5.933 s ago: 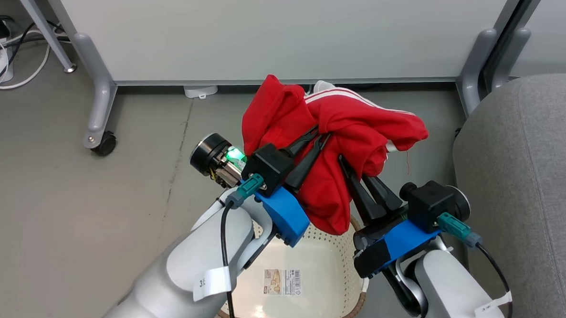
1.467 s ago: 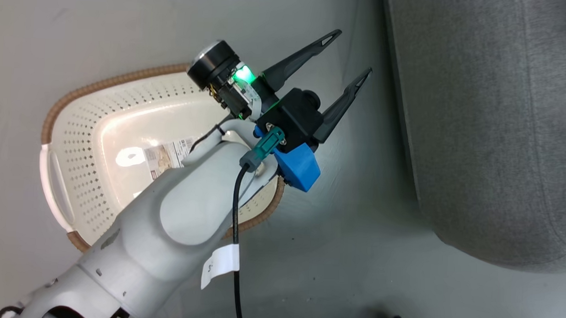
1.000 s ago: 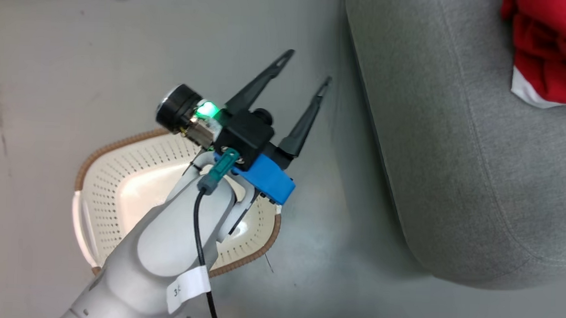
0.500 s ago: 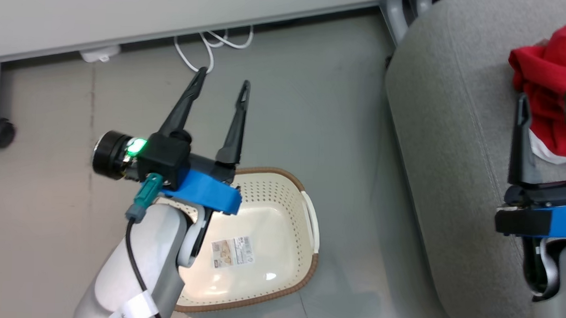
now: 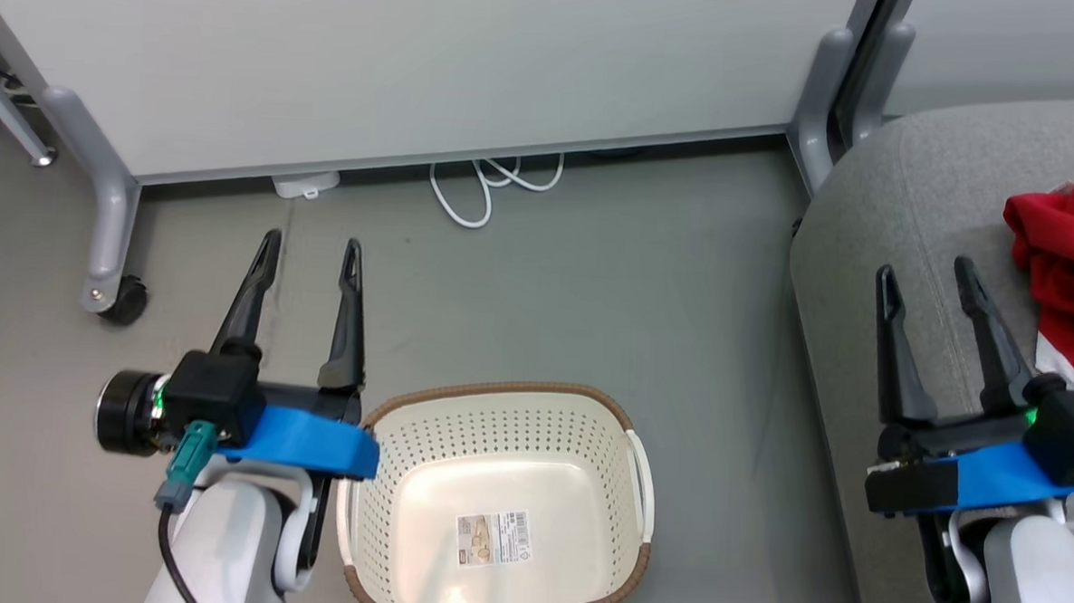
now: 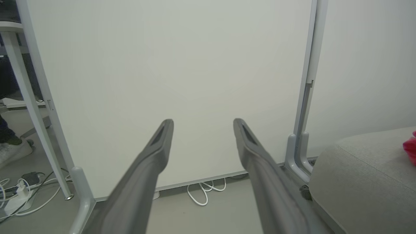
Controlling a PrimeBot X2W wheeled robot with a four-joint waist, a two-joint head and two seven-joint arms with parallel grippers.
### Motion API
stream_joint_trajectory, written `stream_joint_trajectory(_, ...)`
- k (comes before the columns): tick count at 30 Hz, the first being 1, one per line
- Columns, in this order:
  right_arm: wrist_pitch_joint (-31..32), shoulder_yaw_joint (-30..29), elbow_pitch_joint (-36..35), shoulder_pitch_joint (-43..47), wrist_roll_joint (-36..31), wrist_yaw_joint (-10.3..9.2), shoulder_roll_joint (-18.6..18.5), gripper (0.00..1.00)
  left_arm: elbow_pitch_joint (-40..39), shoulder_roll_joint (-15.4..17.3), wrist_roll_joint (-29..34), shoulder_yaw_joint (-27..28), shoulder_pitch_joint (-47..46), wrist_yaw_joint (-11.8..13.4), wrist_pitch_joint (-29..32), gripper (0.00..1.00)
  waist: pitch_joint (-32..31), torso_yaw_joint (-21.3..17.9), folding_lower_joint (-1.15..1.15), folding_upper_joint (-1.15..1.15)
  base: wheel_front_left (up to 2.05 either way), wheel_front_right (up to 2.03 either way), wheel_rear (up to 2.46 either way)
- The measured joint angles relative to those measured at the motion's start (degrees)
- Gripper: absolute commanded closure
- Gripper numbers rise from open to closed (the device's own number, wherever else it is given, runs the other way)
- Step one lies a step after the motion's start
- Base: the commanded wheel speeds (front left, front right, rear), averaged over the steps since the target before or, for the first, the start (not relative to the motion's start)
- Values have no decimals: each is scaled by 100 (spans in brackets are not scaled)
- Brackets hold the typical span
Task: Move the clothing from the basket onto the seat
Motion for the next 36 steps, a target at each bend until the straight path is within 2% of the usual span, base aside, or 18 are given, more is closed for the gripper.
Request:
stream_joint_trajectory(7, 0, -100, 120, 480, 59, 0, 38, 0, -33, -118, 136, 442, 541, -230, 0, 0, -301, 150, 0, 0, 0, 0, 0)
stream_joint_trajectory(19, 0, -131, 299, 842, 80, 0, 93, 0, 3, -244, 170, 704, 955, -437, 0, 0, -471, 280, 0, 0, 0, 0, 0)
stream_joint_trajectory(36, 0, -68, 439, 920, 114, 0, 188, 0, 203, -269, 142, 720, 1100, -491, 0, 0, -561, 308, 1, 0, 0, 0, 0)
